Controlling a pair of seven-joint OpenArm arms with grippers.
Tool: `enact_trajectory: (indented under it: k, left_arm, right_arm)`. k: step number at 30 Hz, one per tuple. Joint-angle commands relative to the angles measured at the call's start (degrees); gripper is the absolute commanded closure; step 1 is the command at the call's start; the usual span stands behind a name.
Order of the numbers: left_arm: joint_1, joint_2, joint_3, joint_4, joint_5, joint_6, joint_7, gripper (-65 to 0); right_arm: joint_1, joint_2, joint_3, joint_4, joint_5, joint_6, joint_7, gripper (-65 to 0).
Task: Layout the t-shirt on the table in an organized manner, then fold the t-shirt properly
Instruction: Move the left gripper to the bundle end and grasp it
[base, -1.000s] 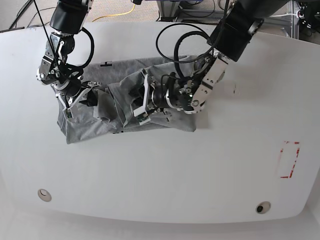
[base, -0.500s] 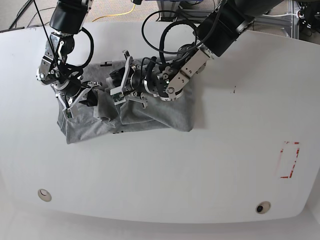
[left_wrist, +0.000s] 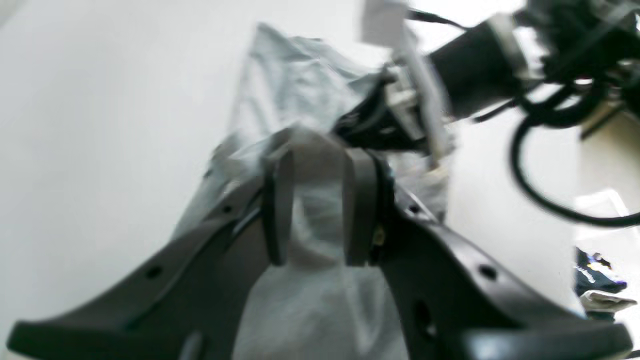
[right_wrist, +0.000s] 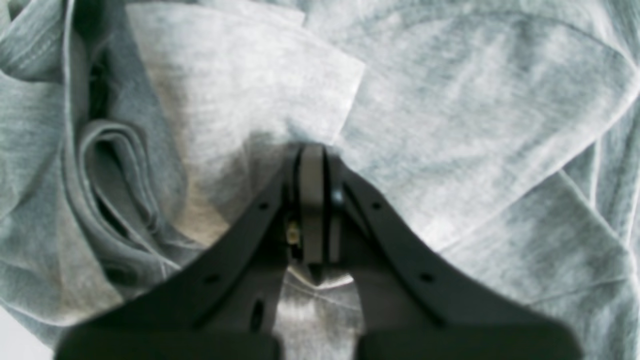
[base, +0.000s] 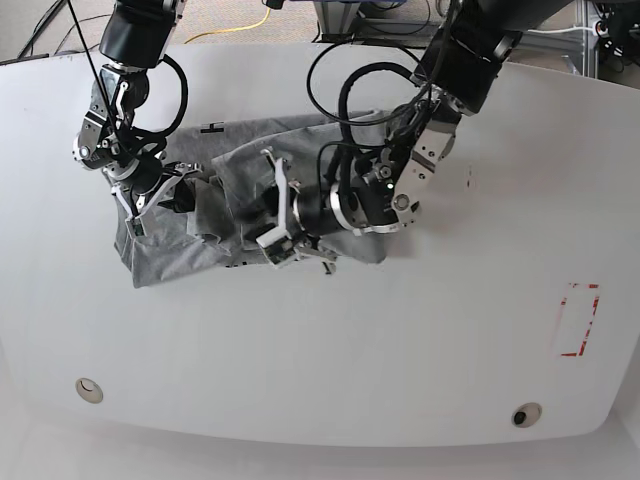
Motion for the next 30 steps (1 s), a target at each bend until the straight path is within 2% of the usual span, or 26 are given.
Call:
enact_trajectory:
  k: [1,9,18,27,30]
  left_arm:
    - [-0.12,-2.89,-2.79,0.49,-0.43,-0.14,-0.30,-14.4]
    - [3.30,-8.43,-8.77,3.39,-0.51,-0.23,-0.39,-14.0]
    - [8.05,-12.03,-13.86,6.11,-0.43,-0.23,-0.13,-14.0]
    - [11.39,-12.30,-13.78,5.50,-0.34,-0.41,-0.30,-14.0]
    - [11.39,-12.03,-13.69,2.60,-0.34,-1.73,-0.30,-14.0]
  right_arm:
    - [-0.14,0.64,-0.01,0.15,-2.06,-0.32,-2.25,-1.3]
    - [0.04,0.64,-0.09,-0.02,-2.06,-0.32,-2.25,-1.3]
    - [0.21,0.56,-0.09,0.15,-2.06,-0.32,-2.25,-1.3]
    - [0.21,0.29,-0.09,0.15,-2.06,-0.32,-2.25,-1.3]
    - [0.21,0.29,-0.09,0.15,-1.98,-0.32,-2.25,-1.3]
